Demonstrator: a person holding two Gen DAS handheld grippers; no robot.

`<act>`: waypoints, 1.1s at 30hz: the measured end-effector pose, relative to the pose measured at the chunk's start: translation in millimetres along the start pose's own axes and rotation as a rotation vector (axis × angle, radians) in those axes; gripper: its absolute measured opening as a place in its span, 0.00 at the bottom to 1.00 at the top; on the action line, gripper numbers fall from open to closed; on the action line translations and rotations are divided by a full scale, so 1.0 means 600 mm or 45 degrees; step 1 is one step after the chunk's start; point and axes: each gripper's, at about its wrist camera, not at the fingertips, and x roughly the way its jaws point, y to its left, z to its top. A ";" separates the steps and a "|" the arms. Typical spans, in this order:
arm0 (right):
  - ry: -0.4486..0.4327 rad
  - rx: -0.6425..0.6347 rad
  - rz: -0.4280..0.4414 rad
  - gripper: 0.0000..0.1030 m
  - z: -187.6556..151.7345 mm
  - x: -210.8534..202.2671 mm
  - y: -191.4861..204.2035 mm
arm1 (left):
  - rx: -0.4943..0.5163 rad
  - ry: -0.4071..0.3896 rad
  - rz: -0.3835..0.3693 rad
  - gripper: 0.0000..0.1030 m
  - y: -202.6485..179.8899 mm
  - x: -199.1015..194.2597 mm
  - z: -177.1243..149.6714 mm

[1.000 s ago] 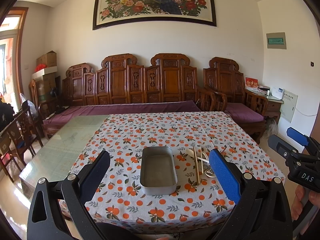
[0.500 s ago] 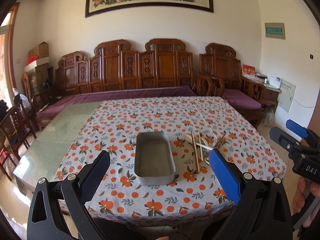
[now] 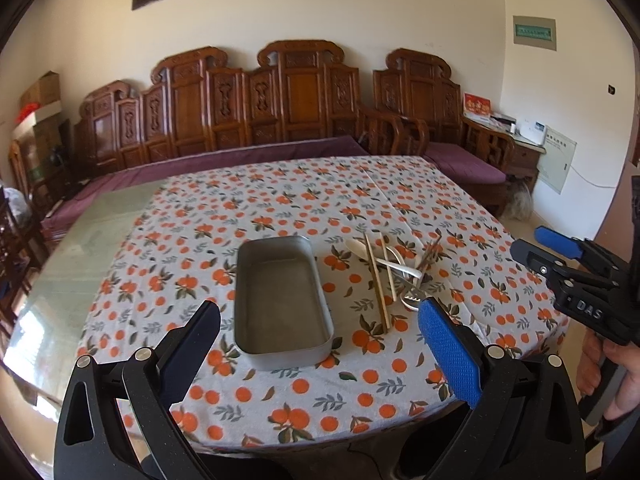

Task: Organize utensils
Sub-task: 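Move both tools forward over the utensil pile beside the grey tray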

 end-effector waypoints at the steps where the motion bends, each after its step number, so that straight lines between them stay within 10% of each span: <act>1: 0.012 0.005 -0.002 0.59 -0.001 0.010 -0.006 | 0.008 0.008 -0.006 0.93 -0.001 0.011 0.002; 14: 0.160 0.014 0.010 0.47 -0.010 0.117 -0.058 | 0.025 0.108 -0.099 0.82 -0.019 0.104 0.016; 33: 0.234 0.123 0.040 0.42 -0.032 0.251 -0.112 | 0.068 0.365 -0.201 0.35 -0.103 0.311 0.010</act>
